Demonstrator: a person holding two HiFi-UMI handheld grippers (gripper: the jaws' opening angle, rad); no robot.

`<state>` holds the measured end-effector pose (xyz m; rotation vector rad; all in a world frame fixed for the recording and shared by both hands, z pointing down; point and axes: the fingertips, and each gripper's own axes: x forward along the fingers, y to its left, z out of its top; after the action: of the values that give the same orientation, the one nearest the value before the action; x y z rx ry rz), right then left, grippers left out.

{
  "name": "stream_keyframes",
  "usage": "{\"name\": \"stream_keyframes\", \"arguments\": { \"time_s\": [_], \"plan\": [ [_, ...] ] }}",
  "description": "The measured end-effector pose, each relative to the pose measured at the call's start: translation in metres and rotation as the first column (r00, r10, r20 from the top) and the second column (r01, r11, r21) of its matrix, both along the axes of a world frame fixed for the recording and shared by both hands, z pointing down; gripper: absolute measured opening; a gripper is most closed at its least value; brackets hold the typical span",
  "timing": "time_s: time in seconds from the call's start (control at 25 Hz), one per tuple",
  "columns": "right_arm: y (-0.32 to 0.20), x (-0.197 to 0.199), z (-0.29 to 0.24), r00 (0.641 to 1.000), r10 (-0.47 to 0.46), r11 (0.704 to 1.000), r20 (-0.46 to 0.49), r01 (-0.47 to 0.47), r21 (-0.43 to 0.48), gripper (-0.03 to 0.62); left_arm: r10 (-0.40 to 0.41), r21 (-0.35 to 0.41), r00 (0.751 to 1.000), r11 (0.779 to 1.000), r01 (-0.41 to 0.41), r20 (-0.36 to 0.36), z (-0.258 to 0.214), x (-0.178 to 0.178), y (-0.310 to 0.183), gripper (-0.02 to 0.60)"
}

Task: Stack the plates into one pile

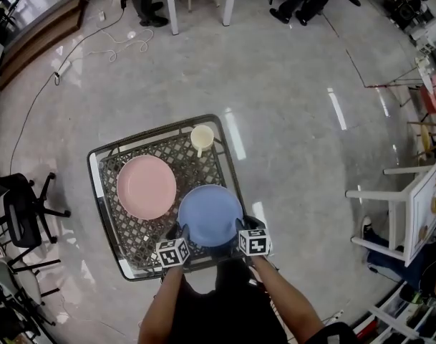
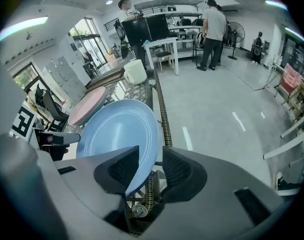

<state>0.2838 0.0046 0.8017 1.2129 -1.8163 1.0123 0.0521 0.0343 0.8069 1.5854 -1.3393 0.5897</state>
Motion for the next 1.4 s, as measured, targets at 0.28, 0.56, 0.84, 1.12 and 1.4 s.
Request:
{"name": "stream_keyframes", "arguments": {
  "time_s": [0.28, 0.56, 0.84, 1.12, 1.4],
  "plan": [
    [0.007, -0.001, 0.018, 1.0, 0.012, 0.998, 0.011, -0.011, -0.057, 0.13, 0.0, -0.027, 1.0, 1.0, 0.0, -0.001, 0.015, 0.002, 0.001, 0.161],
    [0.01, 0.0, 0.031, 0.999, 0.036, 0.996, 0.021, -0.034, -0.088, 0.092, 0.018, -0.071, 1.0, 0.997, -0.017, 0.012, 0.026, 0.005, 0.006, 0.064],
    [0.015, -0.004, 0.024, 0.999, 0.051, 0.994, 0.014, -0.05, -0.096, 0.052, 0.016, -0.063, 1.0, 0.998, -0.016, -0.007, 0.017, 0.002, 0.009, 0.06],
    [0.031, -0.01, -0.001, 0.996, 0.088, 0.993, -0.006, -0.088, -0.077, 0.052, 0.064, -0.03, 0.998, 0.997, -0.064, -0.023, -0.01, -0.005, 0.016, 0.059],
    [0.05, -0.029, -0.027, 0.989, 0.144, 0.989, -0.016, -0.145, -0.041, 0.049, 0.114, 0.011, 0.993, 0.993, -0.114, -0.041, -0.039, -0.024, 0.025, 0.06]
  ]
}}
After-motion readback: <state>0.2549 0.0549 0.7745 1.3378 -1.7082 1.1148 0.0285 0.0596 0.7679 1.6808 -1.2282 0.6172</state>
